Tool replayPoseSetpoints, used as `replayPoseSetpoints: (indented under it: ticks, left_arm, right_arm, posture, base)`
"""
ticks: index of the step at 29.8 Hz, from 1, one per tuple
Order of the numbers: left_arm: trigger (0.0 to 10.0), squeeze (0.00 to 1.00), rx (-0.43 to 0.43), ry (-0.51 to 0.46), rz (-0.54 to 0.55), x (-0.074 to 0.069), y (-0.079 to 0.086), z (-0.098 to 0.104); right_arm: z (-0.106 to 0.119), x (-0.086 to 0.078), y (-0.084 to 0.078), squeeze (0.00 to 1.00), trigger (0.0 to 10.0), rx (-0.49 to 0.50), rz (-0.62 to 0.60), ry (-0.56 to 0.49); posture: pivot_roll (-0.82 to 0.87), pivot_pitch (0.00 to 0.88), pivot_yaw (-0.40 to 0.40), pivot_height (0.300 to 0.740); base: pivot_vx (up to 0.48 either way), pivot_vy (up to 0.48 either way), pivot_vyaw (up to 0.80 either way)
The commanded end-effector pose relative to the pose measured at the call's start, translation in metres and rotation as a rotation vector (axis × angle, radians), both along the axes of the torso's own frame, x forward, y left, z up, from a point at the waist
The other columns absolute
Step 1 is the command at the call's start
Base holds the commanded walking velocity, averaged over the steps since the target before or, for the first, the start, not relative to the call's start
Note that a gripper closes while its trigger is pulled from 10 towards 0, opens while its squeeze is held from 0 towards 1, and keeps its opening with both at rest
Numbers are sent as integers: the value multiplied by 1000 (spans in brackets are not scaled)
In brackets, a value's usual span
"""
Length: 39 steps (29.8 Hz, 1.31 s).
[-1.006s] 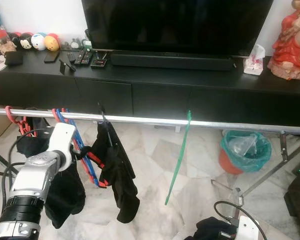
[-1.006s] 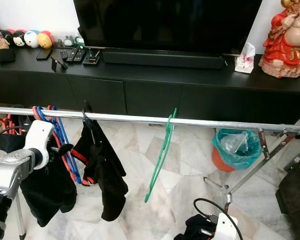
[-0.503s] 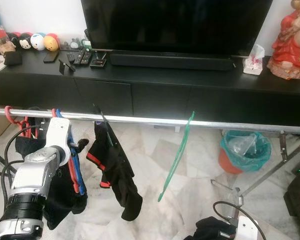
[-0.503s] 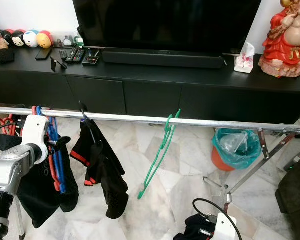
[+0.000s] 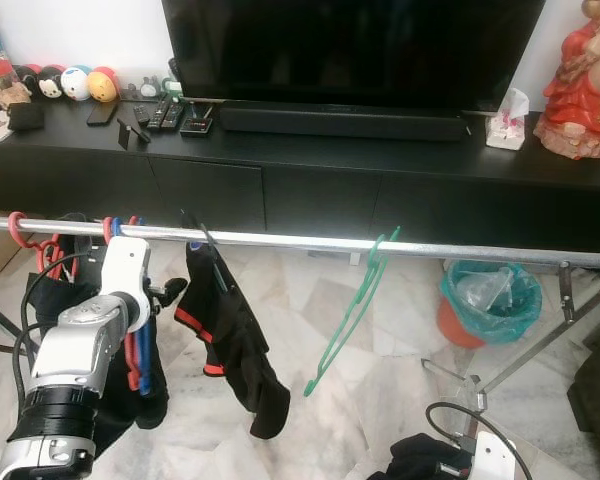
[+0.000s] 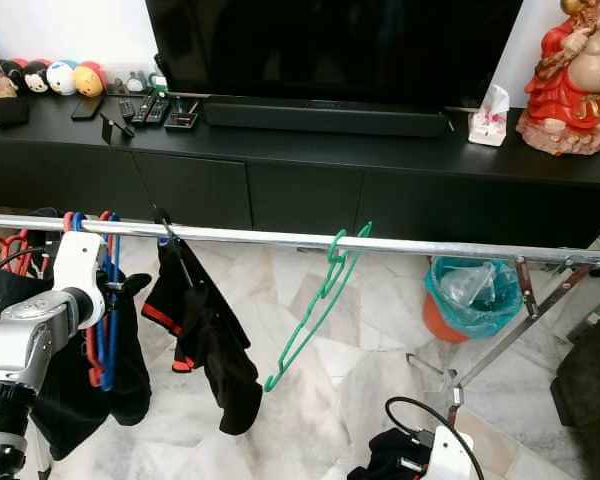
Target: Hang hanger
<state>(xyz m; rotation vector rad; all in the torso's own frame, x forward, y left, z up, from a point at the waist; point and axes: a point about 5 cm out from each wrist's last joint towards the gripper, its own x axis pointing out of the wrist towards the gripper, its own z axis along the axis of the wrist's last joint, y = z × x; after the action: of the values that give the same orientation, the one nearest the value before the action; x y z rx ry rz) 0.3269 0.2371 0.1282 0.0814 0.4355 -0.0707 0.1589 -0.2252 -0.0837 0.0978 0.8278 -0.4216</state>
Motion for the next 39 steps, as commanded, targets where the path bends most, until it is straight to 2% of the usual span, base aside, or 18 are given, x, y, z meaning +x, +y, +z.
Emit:
replayPoseSetpoints:
  ticks: [1,9,16,25,39]
  left_arm:
    - [10000,0,3,2,10,1,0,-2]
    - [10000,0,11,-13,25,2,1,-1]
    - [10000,0,14,-39,10,5,-2,9]
    - [10000,0,24,-28,13,5,-2,1]
    - [10000,0,29,-68,47,9,3,4]
  right_arm:
    - [0,0,0,0,10000,2,5,2]
    - [0,1,1,0,10000,2,9,-2]
    - [0,1,1,0,10000,1,9,-3]
    - [0,1,1,0,10000,2,9,-5]
    - [0,2,2,0,10000,2,12,-6]
  posture:
    - [34,37,13,740]
    - [34,37,13,740]
    - [34,37,13,740]
    - [33,37,12,740]
    - [33,39,10,740]
  base:
    - [0,0,0]
    - [0,0,0]
    - [0,0,0]
    - [0,0,0]
    - [0,0,0]
